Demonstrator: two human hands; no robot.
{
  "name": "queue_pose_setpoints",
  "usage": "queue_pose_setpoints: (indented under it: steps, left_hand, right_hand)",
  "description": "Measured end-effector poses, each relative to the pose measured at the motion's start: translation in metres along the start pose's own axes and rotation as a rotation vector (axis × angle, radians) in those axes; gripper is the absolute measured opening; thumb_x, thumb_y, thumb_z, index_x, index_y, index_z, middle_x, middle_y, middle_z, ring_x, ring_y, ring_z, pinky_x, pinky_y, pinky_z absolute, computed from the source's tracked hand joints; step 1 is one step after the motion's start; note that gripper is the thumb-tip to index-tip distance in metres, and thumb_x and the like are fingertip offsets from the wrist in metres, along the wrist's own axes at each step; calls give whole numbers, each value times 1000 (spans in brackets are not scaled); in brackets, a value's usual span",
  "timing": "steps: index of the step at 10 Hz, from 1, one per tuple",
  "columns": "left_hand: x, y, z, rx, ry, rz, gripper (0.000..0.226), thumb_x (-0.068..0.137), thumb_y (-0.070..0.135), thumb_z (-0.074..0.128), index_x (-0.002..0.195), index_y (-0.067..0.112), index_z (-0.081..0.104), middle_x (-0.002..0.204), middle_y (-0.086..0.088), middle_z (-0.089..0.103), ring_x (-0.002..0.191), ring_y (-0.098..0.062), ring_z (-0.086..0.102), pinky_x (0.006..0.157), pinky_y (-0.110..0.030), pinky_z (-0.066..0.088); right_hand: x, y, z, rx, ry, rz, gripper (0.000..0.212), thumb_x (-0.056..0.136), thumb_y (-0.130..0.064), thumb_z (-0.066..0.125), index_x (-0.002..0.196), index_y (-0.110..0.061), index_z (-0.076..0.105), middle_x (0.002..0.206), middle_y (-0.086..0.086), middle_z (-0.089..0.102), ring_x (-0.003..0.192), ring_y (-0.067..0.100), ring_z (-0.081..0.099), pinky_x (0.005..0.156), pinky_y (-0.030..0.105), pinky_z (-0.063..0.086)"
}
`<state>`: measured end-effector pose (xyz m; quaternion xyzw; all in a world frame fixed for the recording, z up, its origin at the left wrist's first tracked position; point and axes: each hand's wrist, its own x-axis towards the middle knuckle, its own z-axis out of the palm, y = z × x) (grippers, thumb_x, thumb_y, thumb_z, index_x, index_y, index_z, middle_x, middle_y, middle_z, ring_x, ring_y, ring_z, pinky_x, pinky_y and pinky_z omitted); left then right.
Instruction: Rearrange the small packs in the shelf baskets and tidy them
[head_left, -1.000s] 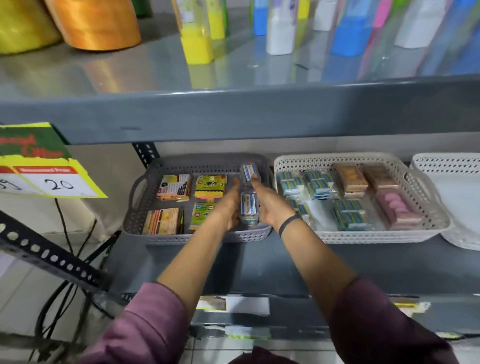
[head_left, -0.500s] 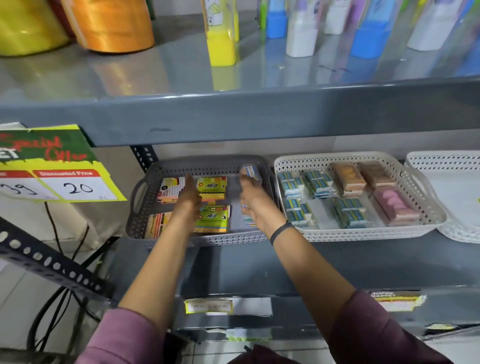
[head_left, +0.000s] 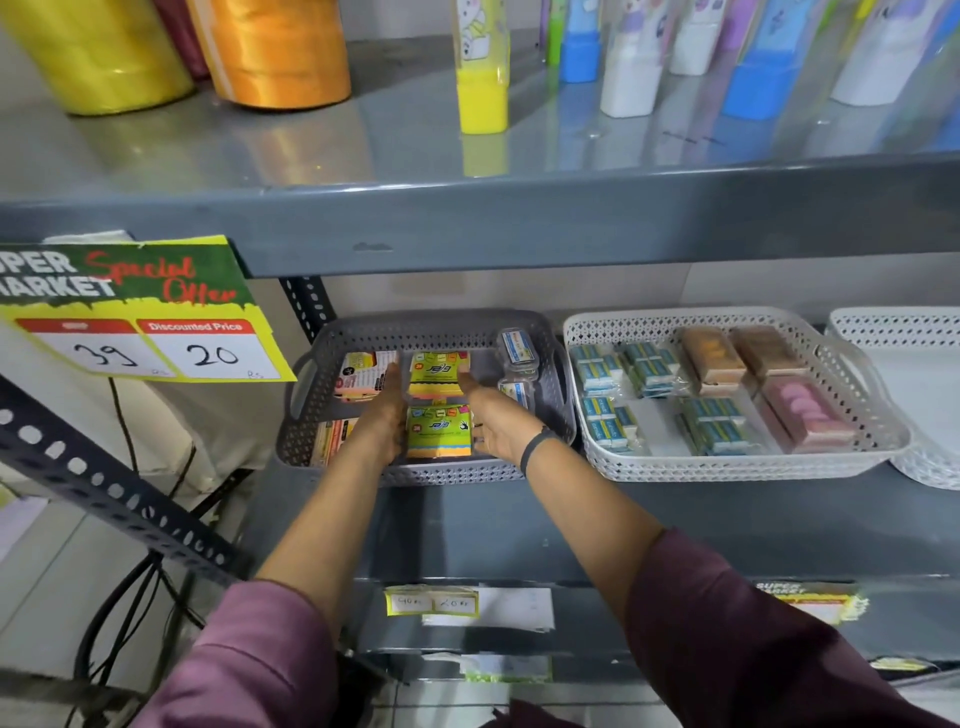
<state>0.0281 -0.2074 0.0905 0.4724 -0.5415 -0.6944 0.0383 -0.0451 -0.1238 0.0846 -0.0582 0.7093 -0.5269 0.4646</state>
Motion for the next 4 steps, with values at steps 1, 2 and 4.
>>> queue_pose_setpoints:
  steps: [1,2,4]
  left_hand:
    - [-8,-3,4,8,73,90,70,91,62,24,126,9,54,137,-17,47,129,-34,44,105,-39,36]
    - [-8,-9,5,35,177,254,64,94,56,29,132,9,49,139,-17,49,128,-35,46,107,-43,37]
    - [-38,-34,25,195,391,630,39,97,27,38,92,-1,64,92,-25,70,89,-37,65,84,-43,50]
  right_hand:
    - [-12,2,-6,6,-9,-64,64,97,-53,27,151,-19,19,159,6,22,146,26,24,121,43,22]
    - [-25,6,-16,-10,17,-155,60,97,-52,29,149,-22,23,158,4,26,144,25,27,120,44,24]
    - [-76,25,-57,121,69,-405,43,101,-36,35,124,-6,56,113,22,65,86,21,64,70,27,51]
